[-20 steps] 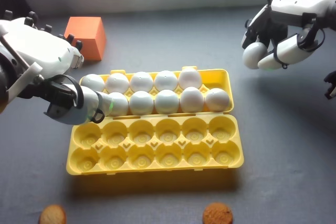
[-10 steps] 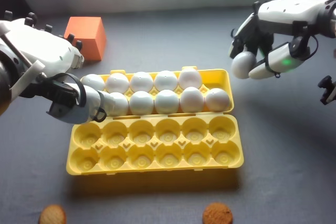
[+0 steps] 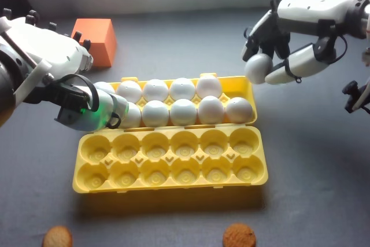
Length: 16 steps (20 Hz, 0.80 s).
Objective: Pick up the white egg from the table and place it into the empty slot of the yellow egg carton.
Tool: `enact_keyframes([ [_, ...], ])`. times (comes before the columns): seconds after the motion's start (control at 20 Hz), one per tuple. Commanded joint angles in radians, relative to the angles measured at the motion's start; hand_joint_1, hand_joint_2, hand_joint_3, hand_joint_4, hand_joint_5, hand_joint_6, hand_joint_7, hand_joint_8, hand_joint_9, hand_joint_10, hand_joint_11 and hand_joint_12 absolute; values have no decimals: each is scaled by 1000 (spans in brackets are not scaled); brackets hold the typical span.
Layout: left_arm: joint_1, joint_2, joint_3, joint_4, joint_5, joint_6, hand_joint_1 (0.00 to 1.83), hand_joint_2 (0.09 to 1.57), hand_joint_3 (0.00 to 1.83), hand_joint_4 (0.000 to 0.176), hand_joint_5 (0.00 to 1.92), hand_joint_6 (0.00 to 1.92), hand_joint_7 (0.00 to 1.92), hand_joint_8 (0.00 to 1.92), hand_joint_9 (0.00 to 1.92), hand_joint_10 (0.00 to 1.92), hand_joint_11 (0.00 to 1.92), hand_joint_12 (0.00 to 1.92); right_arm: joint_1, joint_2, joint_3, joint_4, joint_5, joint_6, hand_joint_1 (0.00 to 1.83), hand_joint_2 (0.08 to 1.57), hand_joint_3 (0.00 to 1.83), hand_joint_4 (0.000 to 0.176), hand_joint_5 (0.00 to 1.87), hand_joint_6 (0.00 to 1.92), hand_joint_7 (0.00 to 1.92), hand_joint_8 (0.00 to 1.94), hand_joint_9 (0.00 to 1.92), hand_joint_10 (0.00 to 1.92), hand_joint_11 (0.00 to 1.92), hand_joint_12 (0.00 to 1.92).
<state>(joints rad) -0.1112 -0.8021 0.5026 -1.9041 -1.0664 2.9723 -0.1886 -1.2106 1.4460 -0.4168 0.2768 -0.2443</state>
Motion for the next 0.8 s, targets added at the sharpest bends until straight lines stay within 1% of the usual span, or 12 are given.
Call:
enact_keyframes([
  [0.0,-13,10,-3,74,-17,3,0,1235,0,0,316,0,369,0,359,1,2,632,20,16,2,6,100,17,1354,1163,0,0,871,1160,900,1058,771,1377,365,1551],
  [0.1,-13,10,-3,71,-18,6,0,1231,0,0,305,3,364,3,353,2,0,613,24,16,2,-23,115,42,1355,1163,0,0,858,1172,910,1040,779,1377,367,1533],
  [0.2,-17,10,-4,61,-30,25,0,1230,0,0,307,3,351,0,337,0,0,612,25,13,2,-66,117,73,1357,1158,0,0,878,1145,931,1027,760,1377,376,1516],
  [0.25,-17,9,-4,62,-33,25,0,1231,0,0,319,8,348,0,321,0,0,611,25,11,2,-73,117,77,1354,1166,1,0,854,1176,919,1053,748,1393,366,1523],
  [0.3,-16,5,-3,65,-44,25,0,1230,0,0,322,5,365,5,346,8,0,625,25,7,2,-73,117,77,1351,1174,1,0,838,1198,901,1084,734,1410,351,1533],
  [0.45,-17,-4,-1,66,-68,25,0,1232,0,0,316,2,366,4,354,10,0,628,24,-2,2,-74,117,79,1354,1169,0,0,849,1186,911,1054,751,1395,362,1508],
  [0.5,-17,-7,-1,66,-75,25,0,1228,0,0,326,2,378,3,368,7,0,656,24,-7,2,-74,117,83,1351,1175,1,0,829,1218,900,1072,740,1406,349,1502],
  [0.6,-19,-10,0,65,-83,24,0,1234,1,0,318,1,381,2,372,3,0,673,15,-12,2,-74,119,87,1355,1160,0,0,865,1170,931,1014,764,1377,395,1489],
  [0.75,-22,-17,2,62,-94,7,0,1234,0,0,306,0,371,0,359,0,0,653,3,-19,2,-74,119,87,1355,1159,0,0,879,1141,936,1019,748,1387,385,1495],
])
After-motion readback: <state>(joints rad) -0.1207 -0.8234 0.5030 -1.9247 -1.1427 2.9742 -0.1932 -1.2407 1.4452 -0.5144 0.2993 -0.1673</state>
